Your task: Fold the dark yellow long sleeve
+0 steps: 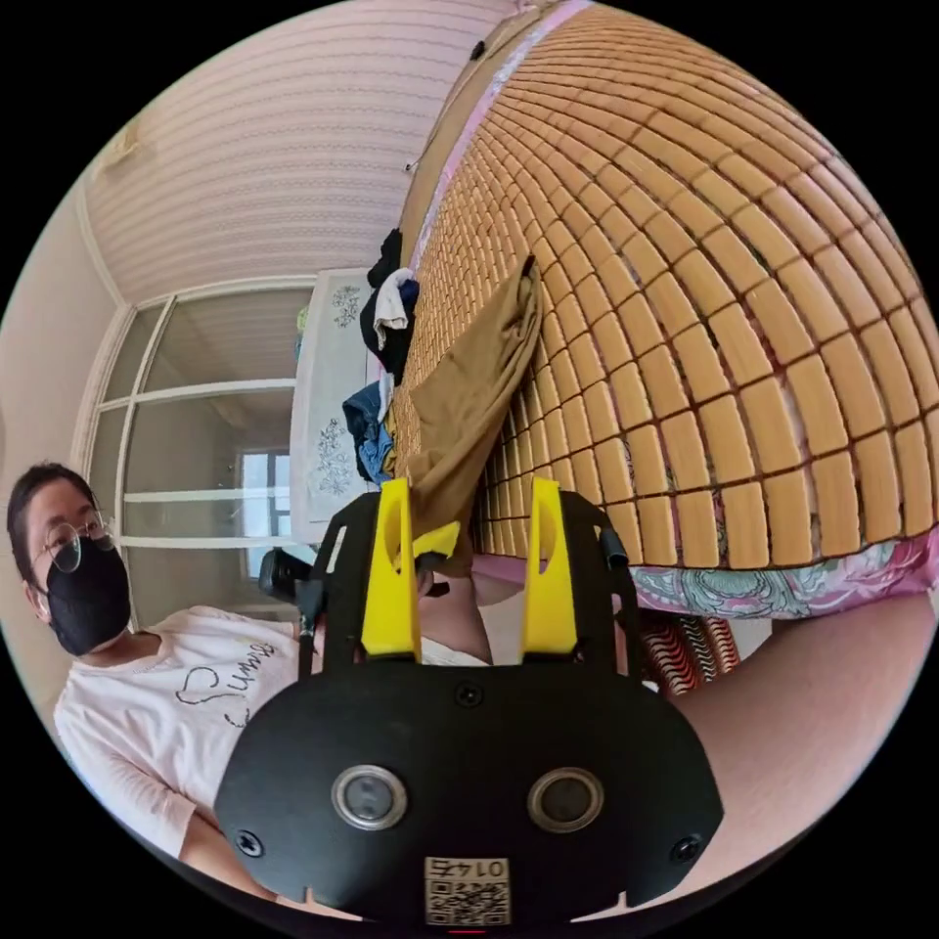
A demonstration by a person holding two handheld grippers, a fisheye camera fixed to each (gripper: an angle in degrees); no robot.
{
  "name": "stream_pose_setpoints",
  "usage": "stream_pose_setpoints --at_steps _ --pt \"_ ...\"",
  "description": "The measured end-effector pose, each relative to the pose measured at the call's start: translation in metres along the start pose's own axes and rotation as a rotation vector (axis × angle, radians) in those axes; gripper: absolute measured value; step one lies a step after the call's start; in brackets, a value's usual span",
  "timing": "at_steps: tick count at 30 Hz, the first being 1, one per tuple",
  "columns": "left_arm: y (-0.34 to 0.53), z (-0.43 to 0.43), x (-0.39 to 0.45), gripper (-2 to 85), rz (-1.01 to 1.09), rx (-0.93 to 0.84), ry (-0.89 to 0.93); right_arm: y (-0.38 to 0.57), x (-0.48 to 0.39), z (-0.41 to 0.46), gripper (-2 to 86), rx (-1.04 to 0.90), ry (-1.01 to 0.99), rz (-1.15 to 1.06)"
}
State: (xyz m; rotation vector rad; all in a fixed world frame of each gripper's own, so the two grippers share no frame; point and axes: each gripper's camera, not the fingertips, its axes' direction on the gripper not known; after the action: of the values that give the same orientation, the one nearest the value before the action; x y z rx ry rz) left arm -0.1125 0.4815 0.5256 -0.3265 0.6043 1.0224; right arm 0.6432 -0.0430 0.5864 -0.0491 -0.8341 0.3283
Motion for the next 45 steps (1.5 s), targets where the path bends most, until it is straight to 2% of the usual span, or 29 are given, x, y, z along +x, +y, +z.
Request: stream_pose_setpoints --at_steps 4,6,8,13,18,20,22,27,29,31,34,39,42,45 --pt "0.014 -0.03 0.015 0.3 0.089 0.026 0.026 -0.009 0.029 0.015 17.5 0.075 -0.124 0.065" --pt "0.019 -0.041 0.016 0.3 0.112 0.047 0.047 -0.013 0.036 0.014 13.8 0.138 -0.114 0.093" --pt "0.021 -0.052 0.012 0.3 0.083 0.062 0.058 -0.012 0.041 0.005 4.6 0.215 -0.101 0.142" --pt "0.012 -0.069 -0.002 0.4 -0.016 0.183 0.145 0.006 0.01 -0.033 2.7 0.259 -0.089 0.041" --pt "-0.003 -0.072 -0.018 0.3 -0.09 0.327 0.254 0.016 -0.056 -0.079 2.4 0.291 0.063 -0.126" --pt "-0.001 -0.076 -0.043 0.3 -0.201 0.362 0.271 0.004 -0.094 -0.07 2.5 0.218 0.186 -0.2" --pt "0.006 -0.083 -0.056 0.3 -0.241 0.373 0.212 -0.011 -0.121 -0.045 2.7 0.145 0.251 -0.266" --pt "0.025 -0.085 -0.078 0.9 -0.312 0.269 -0.019 -0.048 -0.156 0.068 3.2 0.006 0.341 -0.367" --pt "0.03 -0.068 -0.096 1.5 -0.382 0.16 -0.114 -0.063 -0.151 0.124 3.5 -0.019 0.486 -0.299" --pt "0.033 -0.051 -0.111 2.2 -0.452 0.055 -0.152 -0.068 -0.147 0.15 3.7 -0.003 0.545 -0.241" --pt "0.038 -0.035 -0.138 3.6 -0.58 -0.026 -0.096 -0.065 -0.155 0.168 4.4 0.013 0.532 -0.216" --pt "0.043 -0.029 -0.165 5.1 -0.676 -0.103 -0.04 -0.056 -0.19 0.167 6.0 -0.004 0.53 -0.403" --pt "0.048 -0.024 -0.18 4.4 -0.754 -0.28 -0.086 -0.057 -0.207 0.172 8.3 -0.029 0.69 -0.571" --pt "0.051 -0.036 -0.189 4.4 -0.789 -0.286 -0.068 -0.063 -0.211 0.2 14.1 -0.205 0.859 -0.721"
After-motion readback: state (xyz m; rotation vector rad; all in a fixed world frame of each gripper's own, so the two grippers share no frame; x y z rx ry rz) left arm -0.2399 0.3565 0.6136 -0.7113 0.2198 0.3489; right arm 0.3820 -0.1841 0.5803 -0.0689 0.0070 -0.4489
